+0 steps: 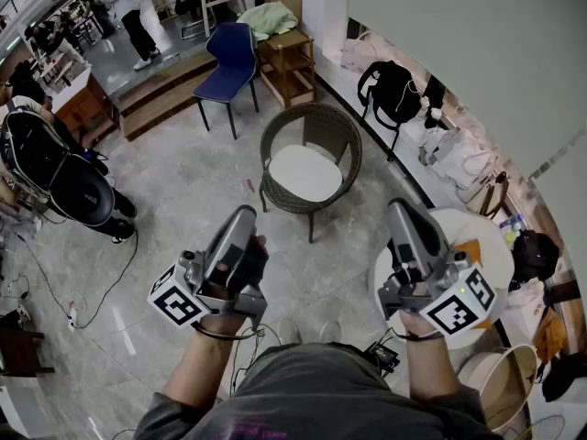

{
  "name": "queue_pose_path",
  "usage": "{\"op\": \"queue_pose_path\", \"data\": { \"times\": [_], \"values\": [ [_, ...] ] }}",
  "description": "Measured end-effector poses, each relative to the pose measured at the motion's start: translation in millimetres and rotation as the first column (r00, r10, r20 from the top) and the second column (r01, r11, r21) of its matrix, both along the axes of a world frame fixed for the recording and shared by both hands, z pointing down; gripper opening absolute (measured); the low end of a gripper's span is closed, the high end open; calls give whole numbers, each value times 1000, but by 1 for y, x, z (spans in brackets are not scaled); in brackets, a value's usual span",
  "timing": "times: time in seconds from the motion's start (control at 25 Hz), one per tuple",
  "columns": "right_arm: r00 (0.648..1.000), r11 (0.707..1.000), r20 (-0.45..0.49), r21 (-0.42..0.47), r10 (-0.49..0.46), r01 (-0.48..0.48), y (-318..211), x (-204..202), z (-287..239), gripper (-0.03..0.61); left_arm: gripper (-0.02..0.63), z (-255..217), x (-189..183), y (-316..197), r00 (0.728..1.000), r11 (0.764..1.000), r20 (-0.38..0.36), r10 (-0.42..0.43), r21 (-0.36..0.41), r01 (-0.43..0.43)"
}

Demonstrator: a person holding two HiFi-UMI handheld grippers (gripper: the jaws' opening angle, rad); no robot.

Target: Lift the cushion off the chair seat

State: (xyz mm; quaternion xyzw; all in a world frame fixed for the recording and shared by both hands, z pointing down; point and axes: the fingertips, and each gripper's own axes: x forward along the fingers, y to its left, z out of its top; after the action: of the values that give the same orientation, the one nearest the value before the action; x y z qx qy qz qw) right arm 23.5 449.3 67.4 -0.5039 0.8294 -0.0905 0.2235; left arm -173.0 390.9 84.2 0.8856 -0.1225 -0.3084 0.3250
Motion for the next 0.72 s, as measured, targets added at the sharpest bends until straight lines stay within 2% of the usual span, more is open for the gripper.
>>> {"op": "queue_pose_path", "data": {
  "times": [0.36,0.72],
  "values": [
    [1000,1000,6,-8,3,-3,-2,9,8,12,8,7,7,-2,1000,1000,2,-3,-6,3],
    [1000,999,24,-39,-6,7,-6,12,18,14,9,12,18,-2,999,1000,34,-10,-16,10]
  ]
}}
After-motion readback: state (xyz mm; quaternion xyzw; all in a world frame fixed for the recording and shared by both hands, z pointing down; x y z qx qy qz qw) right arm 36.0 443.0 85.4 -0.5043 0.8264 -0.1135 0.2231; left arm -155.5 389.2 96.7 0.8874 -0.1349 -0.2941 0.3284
